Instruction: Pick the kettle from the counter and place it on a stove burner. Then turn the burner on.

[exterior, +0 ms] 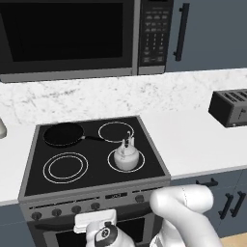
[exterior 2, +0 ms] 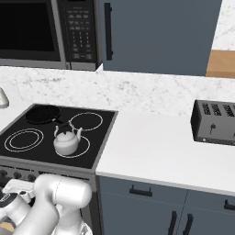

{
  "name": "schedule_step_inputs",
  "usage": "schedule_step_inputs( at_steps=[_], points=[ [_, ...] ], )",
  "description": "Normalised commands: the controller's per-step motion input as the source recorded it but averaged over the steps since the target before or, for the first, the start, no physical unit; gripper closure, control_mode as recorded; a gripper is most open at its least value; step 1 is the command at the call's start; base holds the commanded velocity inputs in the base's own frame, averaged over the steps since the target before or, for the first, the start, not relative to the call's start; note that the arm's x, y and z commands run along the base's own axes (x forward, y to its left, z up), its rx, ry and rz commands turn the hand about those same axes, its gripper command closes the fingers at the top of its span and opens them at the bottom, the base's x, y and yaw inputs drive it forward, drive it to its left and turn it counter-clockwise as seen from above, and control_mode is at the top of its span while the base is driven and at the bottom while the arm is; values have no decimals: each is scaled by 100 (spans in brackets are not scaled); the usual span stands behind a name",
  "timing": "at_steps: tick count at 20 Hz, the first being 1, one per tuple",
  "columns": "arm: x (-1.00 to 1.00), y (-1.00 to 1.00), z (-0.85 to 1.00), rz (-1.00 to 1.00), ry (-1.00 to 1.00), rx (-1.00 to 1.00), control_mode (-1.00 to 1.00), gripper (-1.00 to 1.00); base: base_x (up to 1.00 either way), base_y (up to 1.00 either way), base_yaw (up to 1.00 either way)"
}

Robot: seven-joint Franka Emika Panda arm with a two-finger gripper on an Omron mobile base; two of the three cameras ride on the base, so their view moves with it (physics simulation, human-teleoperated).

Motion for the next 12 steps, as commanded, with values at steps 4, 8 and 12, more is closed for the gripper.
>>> schedule_step_inputs(
  at_steps=[4,8,12],
  points=[
    [4,6,-13,0,0,0,-100,-100,0,0,0],
    [12,0,-1,0,0,0,-100,-100,0,0,0],
    [0,-1,5,0,0,1,-100,-100,0,0,0]
  ],
)
